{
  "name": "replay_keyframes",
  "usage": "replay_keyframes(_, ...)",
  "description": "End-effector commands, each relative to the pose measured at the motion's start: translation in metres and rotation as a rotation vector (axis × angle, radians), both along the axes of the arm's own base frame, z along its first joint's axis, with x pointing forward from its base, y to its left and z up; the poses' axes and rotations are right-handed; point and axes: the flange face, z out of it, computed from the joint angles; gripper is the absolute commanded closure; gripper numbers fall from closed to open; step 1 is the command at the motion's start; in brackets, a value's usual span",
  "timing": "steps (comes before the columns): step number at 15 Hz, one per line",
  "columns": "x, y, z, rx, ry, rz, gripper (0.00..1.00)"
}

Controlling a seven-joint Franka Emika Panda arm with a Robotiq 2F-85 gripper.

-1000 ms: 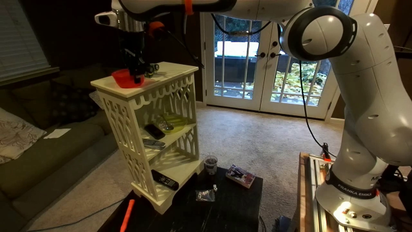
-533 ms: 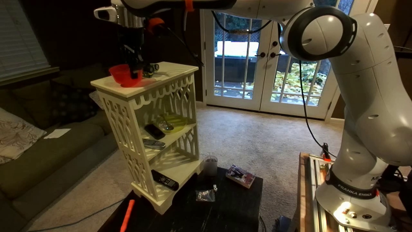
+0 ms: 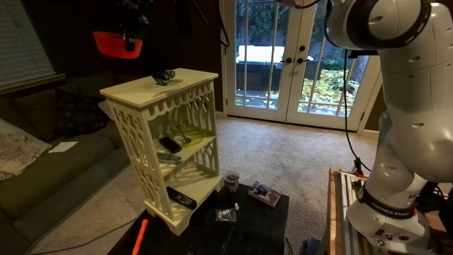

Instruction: Put the red bowl on the table

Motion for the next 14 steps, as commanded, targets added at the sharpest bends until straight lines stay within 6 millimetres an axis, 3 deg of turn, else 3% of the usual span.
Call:
replay_keyframes(1,-0.064,0.000,0.014,0.033,0.128,-0.041,0.99)
replay_keyframes(4,-0.104,-0.003,-0.003,0.010,0.297,-0.103,0.99)
replay_keyframes(7,-0.130,-0.007,-0.041,-0.003,0.463,-0.158,0.99)
replay_keyframes(14,-0.156,-0.016,-0.169,-0.078,0.666,-0.510,0.99)
